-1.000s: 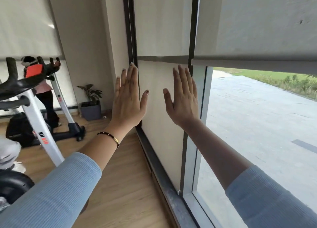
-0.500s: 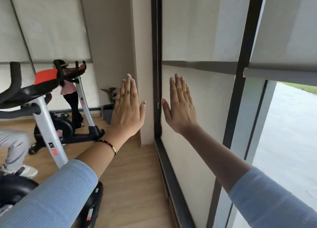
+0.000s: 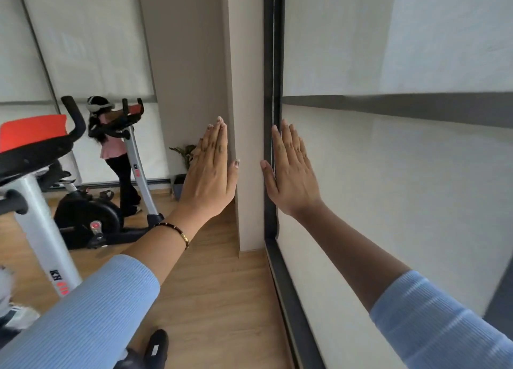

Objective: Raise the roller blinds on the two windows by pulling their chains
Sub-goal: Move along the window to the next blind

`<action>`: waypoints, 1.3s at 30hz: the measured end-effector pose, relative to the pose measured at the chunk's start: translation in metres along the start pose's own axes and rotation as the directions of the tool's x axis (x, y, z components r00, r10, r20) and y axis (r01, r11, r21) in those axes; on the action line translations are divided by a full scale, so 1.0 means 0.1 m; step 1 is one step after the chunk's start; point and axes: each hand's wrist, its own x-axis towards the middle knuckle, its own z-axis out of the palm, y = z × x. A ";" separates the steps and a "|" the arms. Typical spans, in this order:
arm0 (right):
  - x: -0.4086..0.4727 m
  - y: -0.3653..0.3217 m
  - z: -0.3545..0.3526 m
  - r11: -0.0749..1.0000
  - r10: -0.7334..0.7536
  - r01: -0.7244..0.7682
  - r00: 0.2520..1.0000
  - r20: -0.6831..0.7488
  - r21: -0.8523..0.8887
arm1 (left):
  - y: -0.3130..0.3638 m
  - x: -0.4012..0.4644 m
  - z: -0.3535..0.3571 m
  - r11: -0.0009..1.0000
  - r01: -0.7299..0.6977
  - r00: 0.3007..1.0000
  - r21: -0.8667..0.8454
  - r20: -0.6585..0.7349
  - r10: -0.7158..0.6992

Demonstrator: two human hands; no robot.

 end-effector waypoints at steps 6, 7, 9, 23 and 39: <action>0.70 0.28 0.99 0.998 0.057 -0.057 0.998 -0.013 0.013 | -0.83 0.53 0.80 1.000 0.028 0.999 -0.008 0.039 -0.027; 0.79 0.34 1.14 0.998 0.067 -0.067 0.998 -0.014 0.015 | -0.94 0.59 0.94 0.999 0.036 0.998 -0.018 0.044 -0.035; 0.94 0.46 1.44 0.996 0.088 -0.088 0.996 -0.012 0.023 | -1.14 0.70 1.23 0.997 0.051 0.997 -0.054 0.054 -0.048; 2.26 1.82 3.61 0.955 0.187 -0.188 0.982 0.027 0.231 | -2.57 1.91 3.65 0.916 0.255 0.957 -0.309 0.219 -0.193; 3.74 3.27 6.24 0.475 0.628 -0.530 0.764 0.152 0.702 | -4.16 3.42 6.36 -0.060 0.728 0.628 -0.683 0.700 -0.340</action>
